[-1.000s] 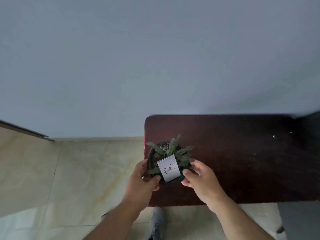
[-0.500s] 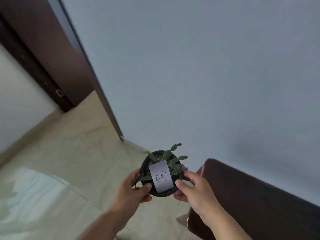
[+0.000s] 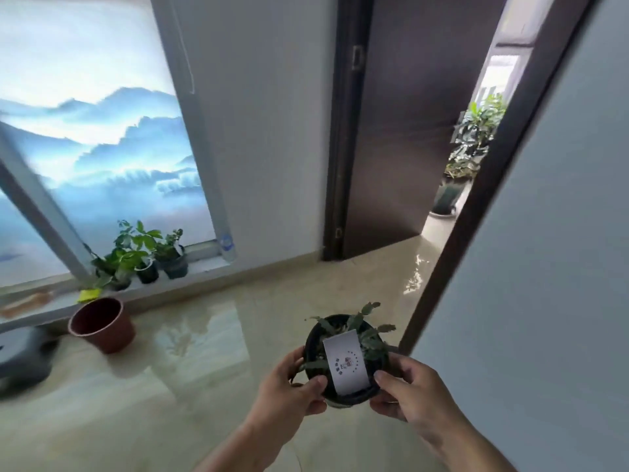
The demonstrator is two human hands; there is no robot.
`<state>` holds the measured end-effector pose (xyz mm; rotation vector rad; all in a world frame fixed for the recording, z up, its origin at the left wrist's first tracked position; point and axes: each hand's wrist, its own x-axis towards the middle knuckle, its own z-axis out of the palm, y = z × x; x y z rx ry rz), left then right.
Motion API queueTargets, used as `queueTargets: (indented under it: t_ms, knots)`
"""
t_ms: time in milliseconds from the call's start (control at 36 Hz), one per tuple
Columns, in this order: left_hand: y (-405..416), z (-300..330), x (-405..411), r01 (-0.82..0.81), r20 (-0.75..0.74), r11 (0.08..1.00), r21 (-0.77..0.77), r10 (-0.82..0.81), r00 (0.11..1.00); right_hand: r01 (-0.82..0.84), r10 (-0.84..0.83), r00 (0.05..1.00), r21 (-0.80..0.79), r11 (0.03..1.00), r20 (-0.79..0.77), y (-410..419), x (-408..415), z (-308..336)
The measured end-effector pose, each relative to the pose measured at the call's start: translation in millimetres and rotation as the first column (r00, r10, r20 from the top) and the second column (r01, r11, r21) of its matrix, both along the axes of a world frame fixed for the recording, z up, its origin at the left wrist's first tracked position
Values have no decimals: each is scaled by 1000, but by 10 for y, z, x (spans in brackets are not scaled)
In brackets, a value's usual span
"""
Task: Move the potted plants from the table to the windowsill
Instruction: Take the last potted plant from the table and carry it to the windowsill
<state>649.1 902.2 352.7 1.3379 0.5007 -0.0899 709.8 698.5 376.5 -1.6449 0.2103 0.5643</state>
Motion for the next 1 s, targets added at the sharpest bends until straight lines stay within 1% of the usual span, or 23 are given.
queueTargets:
  t_ms: [56,167,250,361,444,639,722,778,889,1000]
  knots:
    - [206,47,36,-45,0,999,0,45,999,-40,40,999,-2,999,6,243,112,36]
    - [841,93,52,-160,37,987,3,160,986,-160,160,987,13,987,7,1021,362,78]
    - [1121,131,78,-219,47,975,21,218,975,-226,226,974,26,974,16,1385,494,98]
    - [1540,63,181,-317,55,948,8,317,947,-322,322,947,12,947,0,1925,773,22]
    - [1780,24,311,-351,31,936,7,351,936,-377,377,926,12,926,4,2220,983,-25]
    - [2405,-96,962,-445,7,895,-20,445,896,-483,484,874,44,875,-35,3011,1813,-325]
    - [2724,-186,1369,-493,-12,870,17,493,870,-525,529,848,73,848,-47,3405,2327,-481]
    - [2906,-220,1565,-515,-31,857,31,516,856,-545,549,834,72,835,-52,3629,2573,-519]
    - [3255,-251,2001,-567,-37,824,4,567,823,-588,592,803,75,806,-68,4093,3086,-565]
    - [3592,-279,2347,-620,-41,785,-3,619,784,-624,625,777,37,780,-74,4542,3475,-563]
